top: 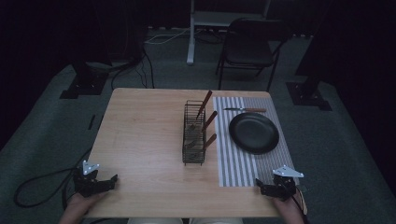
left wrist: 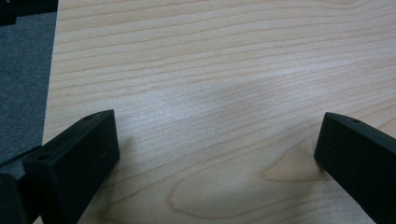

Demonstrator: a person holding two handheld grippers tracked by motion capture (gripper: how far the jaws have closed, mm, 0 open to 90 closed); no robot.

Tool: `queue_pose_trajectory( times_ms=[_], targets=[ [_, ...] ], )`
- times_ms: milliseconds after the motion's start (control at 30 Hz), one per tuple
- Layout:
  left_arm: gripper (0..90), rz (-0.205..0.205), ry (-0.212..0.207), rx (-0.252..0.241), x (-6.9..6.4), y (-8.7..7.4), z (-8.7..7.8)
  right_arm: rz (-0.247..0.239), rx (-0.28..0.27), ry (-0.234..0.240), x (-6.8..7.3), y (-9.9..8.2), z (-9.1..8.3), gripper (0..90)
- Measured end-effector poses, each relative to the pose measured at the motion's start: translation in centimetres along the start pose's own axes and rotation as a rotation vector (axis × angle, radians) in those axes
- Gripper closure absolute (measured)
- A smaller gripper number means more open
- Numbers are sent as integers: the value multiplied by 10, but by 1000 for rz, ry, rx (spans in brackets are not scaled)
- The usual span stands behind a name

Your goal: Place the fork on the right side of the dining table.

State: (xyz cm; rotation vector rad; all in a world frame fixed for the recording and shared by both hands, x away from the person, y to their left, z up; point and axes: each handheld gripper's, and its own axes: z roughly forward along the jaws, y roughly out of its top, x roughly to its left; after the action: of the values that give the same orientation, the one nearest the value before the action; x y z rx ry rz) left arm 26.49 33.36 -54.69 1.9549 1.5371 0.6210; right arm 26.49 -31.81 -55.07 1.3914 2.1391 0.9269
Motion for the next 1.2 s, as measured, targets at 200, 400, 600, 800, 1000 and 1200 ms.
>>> queue_pose_trajectory(
  times_ms=[200, 400, 600, 800, 1000, 1200],
  targets=[
    [0, 2, -1, 1, 0, 0, 0, -1, 1, 1, 0, 0, 0, 123],
    [0, 2, -1, 1, 0, 0, 0, 3, 20, -2, 0, 2, 0, 122],
    [0, 6, -1, 3, 0, 0, 0, -3, 43, 5, 0, 5, 0, 122],
    [0, 7, -5, -2, 1, 0, 0, -3, 69, 5, 0, 7, -1, 130],
    [0, 9, -6, -1, 1, 0, 0, 3, 94, 5, 2, 10, -3, 143],
    [0, 8, -6, -2, 1, 0, 0, 10, 89, 36, 7, 17, -3, 153]
  ],
)
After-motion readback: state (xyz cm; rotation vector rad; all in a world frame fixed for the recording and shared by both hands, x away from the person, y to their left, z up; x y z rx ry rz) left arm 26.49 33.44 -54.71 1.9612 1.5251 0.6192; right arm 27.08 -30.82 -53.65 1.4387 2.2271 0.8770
